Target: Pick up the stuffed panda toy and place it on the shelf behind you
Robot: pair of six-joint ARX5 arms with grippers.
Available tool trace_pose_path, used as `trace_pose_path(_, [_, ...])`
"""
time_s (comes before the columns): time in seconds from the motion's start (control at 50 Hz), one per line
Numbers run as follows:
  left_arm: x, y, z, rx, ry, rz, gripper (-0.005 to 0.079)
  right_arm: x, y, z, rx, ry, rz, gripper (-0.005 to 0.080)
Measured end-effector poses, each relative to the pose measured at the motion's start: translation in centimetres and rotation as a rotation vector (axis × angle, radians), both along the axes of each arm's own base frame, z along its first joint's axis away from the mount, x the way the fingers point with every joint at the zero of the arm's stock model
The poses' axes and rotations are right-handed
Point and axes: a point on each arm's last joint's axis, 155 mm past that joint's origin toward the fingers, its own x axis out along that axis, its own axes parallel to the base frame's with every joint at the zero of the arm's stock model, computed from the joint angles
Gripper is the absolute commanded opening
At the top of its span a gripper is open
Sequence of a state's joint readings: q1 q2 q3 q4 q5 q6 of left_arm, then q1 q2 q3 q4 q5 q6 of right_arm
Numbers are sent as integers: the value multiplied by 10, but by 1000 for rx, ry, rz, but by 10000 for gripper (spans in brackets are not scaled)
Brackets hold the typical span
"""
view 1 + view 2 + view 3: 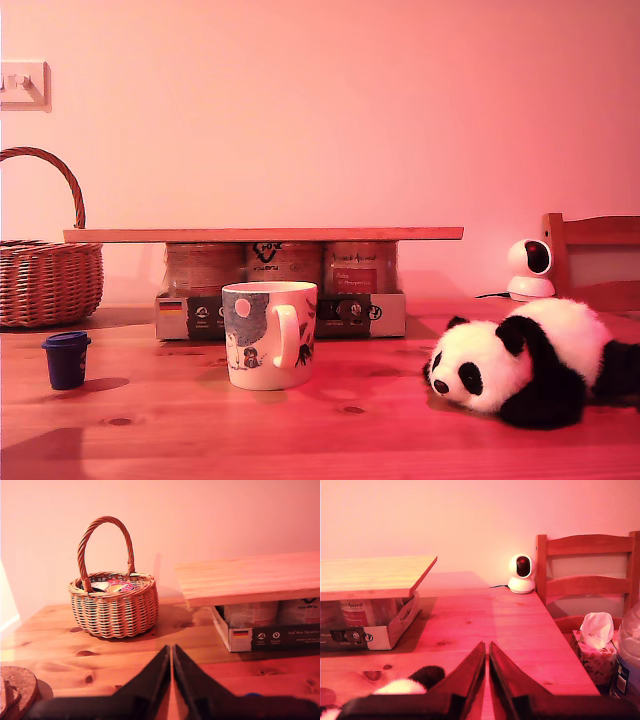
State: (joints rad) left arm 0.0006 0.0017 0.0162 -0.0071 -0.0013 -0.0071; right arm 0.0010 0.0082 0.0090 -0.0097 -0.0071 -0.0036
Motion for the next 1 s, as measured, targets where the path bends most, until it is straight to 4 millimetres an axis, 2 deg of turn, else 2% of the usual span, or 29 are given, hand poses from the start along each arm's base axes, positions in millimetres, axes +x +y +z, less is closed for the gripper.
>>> trace_pose_path(0.06, [-1,-13,8,-64,-31,-71,-21,-1,8,4,3,-7,53,-13])
trace_pose_path(0.08, [-2,-18,27,-79,-105,-102,-21,-3,16,13,1,-23,103,-13])
trace_pose_path(0.14, [-7,-20,49,-84,-165,-116,-21,-9,18,41,-4,-75,116,-13])
trace_pose_path(0.18, [-8,-20,53,-84,-169,-117,-21,-11,19,54,-6,-100,119,-13])
trace_pose_path(0.24, [-8,-20,51,-85,-158,-117,-21,-13,19,62,-8,-117,121,-13])
trace_pose_path(0.5, [-8,-25,47,-88,-141,-142,-21,-15,33,56,-6,-97,194,-13])
trace_pose_path(0.72, [-19,-60,43,-116,-46,-338,-21,-17,39,49,46,-45,228,-13])
trace_pose_path(1.0, [-39,-91,30,-137,91,-503,-21,-30,45,73,48,-43,258,-13])
